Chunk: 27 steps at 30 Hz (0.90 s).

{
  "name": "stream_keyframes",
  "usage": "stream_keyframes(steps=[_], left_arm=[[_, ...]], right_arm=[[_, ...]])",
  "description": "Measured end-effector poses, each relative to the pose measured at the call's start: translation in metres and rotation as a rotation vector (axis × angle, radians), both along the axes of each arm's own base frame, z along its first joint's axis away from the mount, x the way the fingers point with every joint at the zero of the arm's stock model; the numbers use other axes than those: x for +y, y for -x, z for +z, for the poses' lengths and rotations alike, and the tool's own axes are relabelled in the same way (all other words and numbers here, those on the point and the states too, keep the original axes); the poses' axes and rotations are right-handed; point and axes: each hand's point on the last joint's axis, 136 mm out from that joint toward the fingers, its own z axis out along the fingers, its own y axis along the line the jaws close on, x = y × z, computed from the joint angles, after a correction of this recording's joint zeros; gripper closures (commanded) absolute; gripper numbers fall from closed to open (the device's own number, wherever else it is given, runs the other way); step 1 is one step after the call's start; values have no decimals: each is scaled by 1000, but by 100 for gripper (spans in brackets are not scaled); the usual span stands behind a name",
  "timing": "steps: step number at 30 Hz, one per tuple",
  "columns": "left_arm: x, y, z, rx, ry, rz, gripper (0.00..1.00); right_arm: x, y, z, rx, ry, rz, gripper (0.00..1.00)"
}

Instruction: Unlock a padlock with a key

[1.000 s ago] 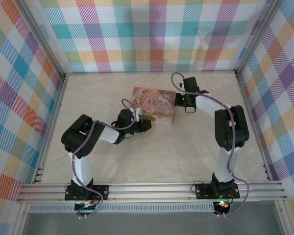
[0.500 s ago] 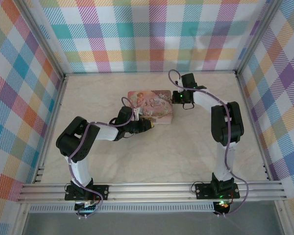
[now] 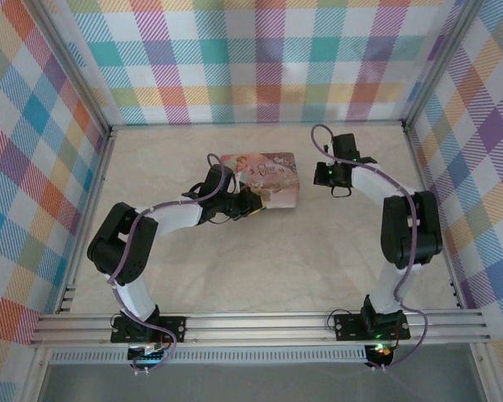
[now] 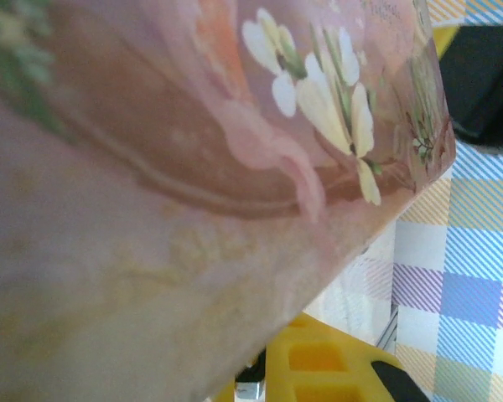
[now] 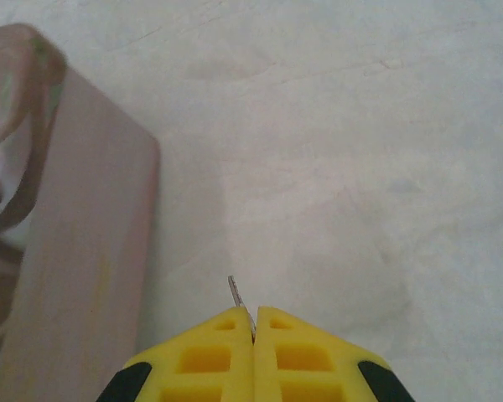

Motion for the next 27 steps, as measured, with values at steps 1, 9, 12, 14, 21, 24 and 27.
stream_keyframes(steps=[1, 9, 12, 14, 21, 24, 27], left_arm=[[0, 0, 1, 10, 1, 4, 90], [-4, -1, 9, 61, 38, 26, 90], [-6, -1, 12, 71, 52, 25, 90], [-6, 0, 12, 76, 55, 25, 90], [-7, 0, 13, 90, 64, 33, 90], [-7, 0, 13, 91, 66, 34, 90], [-7, 0, 14, 93, 67, 35, 90]], right_arm=[[-1, 7, 5, -7, -11, -5, 100], [8, 54, 55, -114, -175, -2, 100], [18, 69, 73, -157, -267, 23, 100], [25, 77, 83, -172, -332, 40, 100], [45, 99, 132, -242, -518, 110, 100], [50, 109, 159, -289, -585, 145, 100], [54, 121, 183, -343, -642, 180, 100]])
